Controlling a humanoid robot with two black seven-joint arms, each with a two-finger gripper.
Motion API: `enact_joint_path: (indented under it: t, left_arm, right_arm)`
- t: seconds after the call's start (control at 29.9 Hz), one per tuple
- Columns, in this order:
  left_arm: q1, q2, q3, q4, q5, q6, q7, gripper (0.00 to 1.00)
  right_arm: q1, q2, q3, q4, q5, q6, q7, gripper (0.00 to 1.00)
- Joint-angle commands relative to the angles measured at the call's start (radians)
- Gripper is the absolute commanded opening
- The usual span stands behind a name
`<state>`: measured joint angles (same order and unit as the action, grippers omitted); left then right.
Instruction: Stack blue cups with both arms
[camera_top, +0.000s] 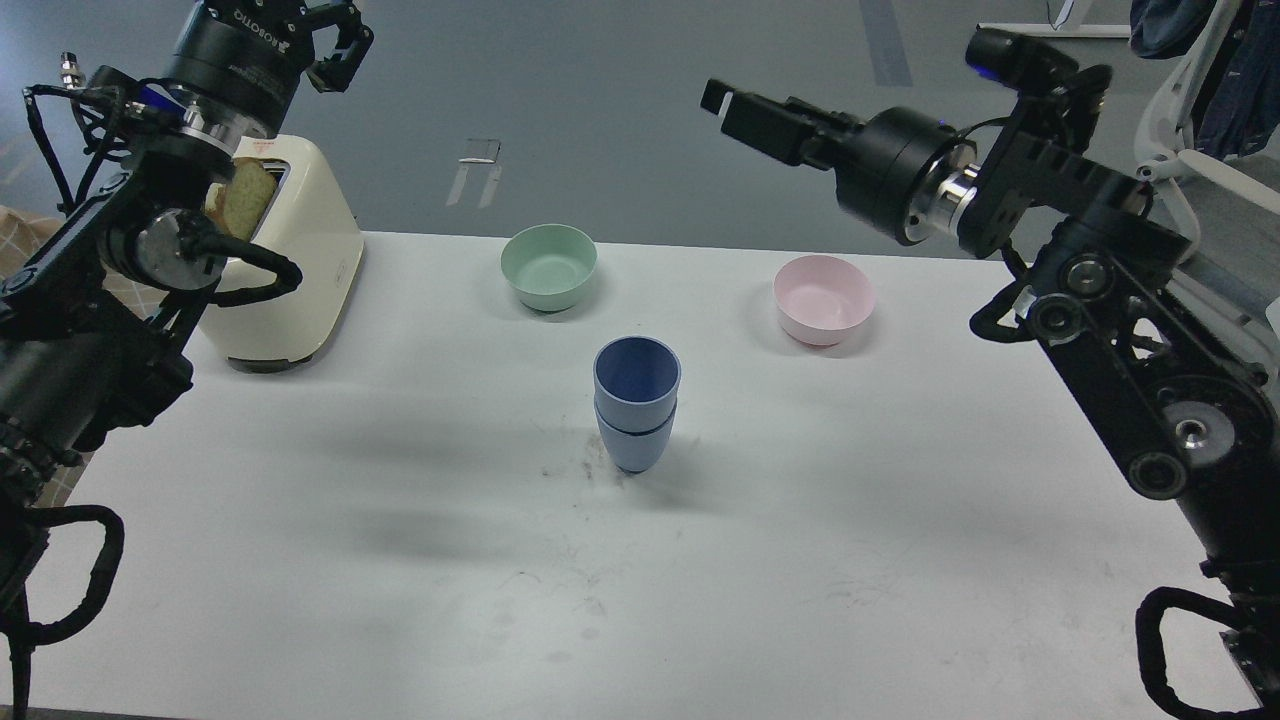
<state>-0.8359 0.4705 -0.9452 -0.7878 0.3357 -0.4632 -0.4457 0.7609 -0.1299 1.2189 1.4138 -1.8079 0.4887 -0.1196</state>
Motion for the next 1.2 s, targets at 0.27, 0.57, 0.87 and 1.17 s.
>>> enact_joint_path:
  t: [0.27, 0.57, 0.87, 1.17]
  left_arm:
    - [0.004, -0.018, -0.014, 0.009, -0.015, -0.023, 0.079, 0.98]
    - [-0.003, -0.044, -0.030, 0.010, -0.021, -0.018, 0.082, 0.98]
    - [0.047, -0.052, -0.109, 0.028, -0.150, -0.015, 0.125, 0.98]
    - [0.061, -0.076, -0.130, 0.028, -0.155, -0.017, 0.127, 0.98]
  right_arm:
    - [0.092, -0.013, 0.401, -0.203, 0.373, 0.000, 0.014, 1.00]
    - [0.086, -0.056, 0.485, -0.482, 0.858, 0.000, 0.015, 1.00]
    - [-0.018, -0.046, 0.495, -0.559, 1.122, 0.000, 0.015, 1.00]
    - [-0.058, -0.050, 0.501, -0.536, 1.317, 0.000, 0.015, 1.00]
